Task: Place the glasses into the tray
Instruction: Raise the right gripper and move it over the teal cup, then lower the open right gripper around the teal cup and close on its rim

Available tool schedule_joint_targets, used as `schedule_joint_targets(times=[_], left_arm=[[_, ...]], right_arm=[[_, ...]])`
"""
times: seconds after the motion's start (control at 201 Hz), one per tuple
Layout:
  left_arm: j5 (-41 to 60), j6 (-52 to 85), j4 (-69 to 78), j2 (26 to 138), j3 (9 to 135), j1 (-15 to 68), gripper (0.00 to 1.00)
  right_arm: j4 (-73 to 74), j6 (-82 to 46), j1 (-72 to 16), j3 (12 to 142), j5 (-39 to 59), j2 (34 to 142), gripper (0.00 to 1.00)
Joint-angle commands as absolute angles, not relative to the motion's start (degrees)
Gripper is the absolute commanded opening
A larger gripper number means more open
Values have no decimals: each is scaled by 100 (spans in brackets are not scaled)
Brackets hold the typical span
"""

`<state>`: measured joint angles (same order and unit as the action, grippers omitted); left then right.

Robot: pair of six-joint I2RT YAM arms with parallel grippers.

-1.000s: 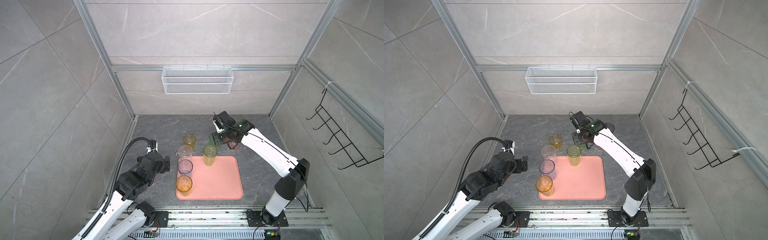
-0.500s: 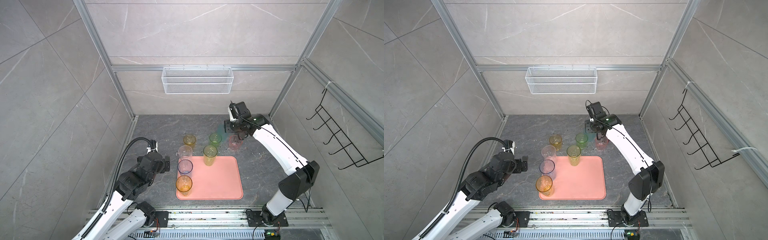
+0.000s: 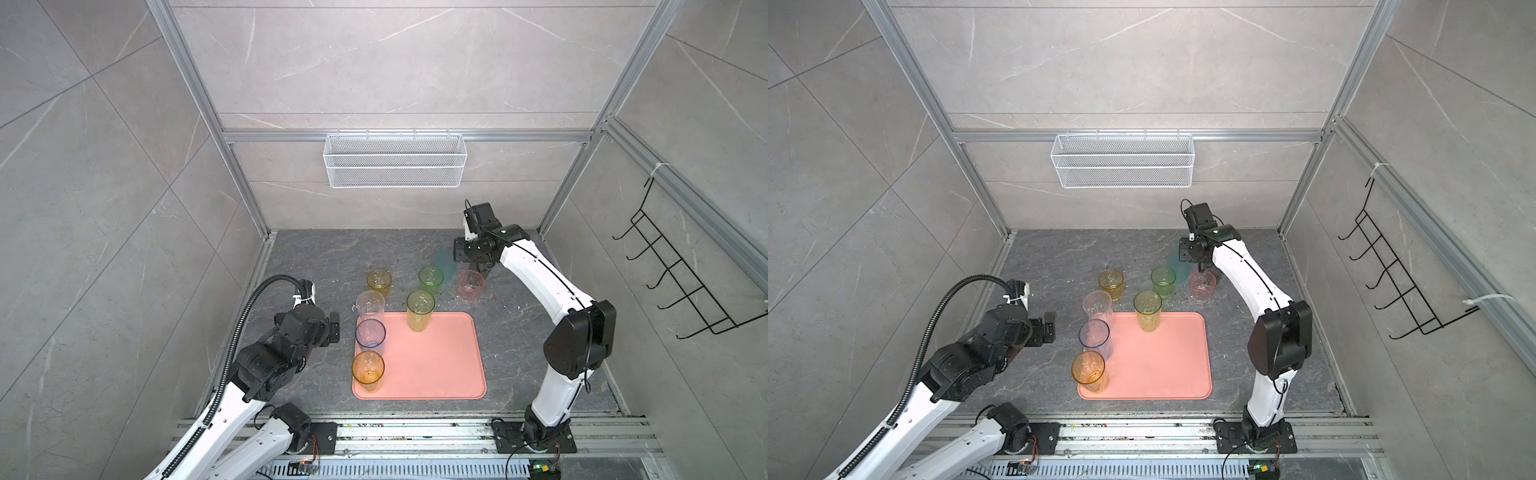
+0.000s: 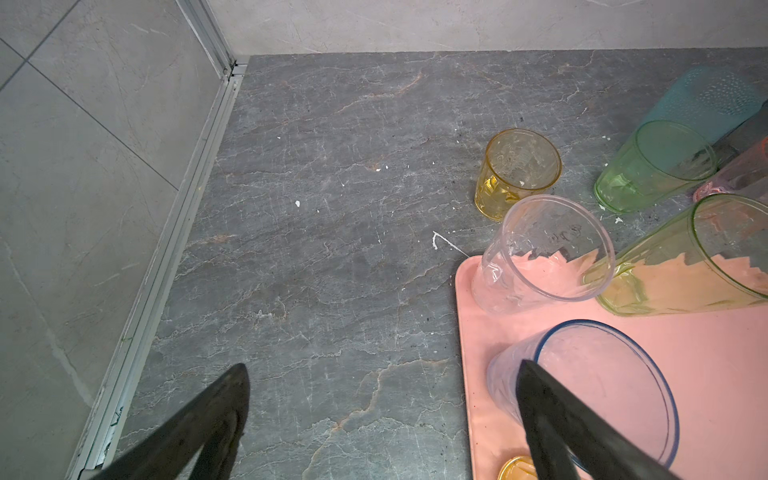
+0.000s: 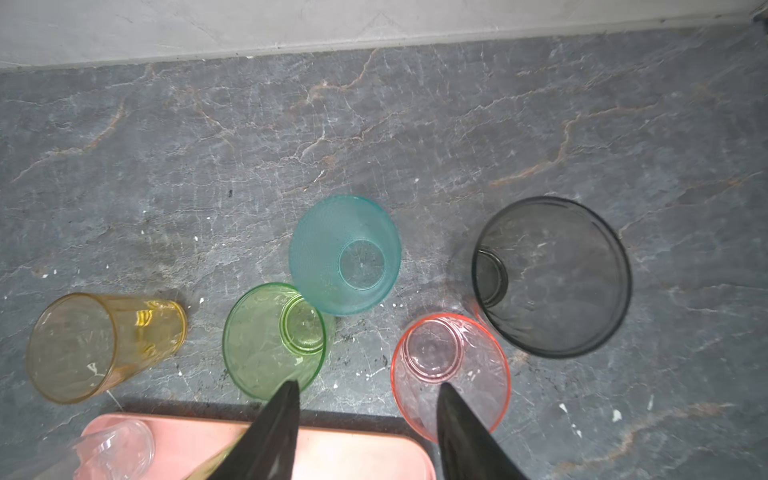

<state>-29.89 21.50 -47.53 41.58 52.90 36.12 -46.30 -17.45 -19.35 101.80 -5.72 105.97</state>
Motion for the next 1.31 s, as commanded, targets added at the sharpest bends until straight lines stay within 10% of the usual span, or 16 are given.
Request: schedule_joint_targets(times=[0.0, 1.305], left_arm=[[-3129, 2213, -4713, 4095, 5321, 3644, 100], [-3120, 2213, -4720, 4068, 5316, 3639, 100]], right_arm=[[-4475, -1946, -1877, 10226, -407, 10850, 55], [-4381, -2057, -1705, 10954, -317, 12280, 56]])
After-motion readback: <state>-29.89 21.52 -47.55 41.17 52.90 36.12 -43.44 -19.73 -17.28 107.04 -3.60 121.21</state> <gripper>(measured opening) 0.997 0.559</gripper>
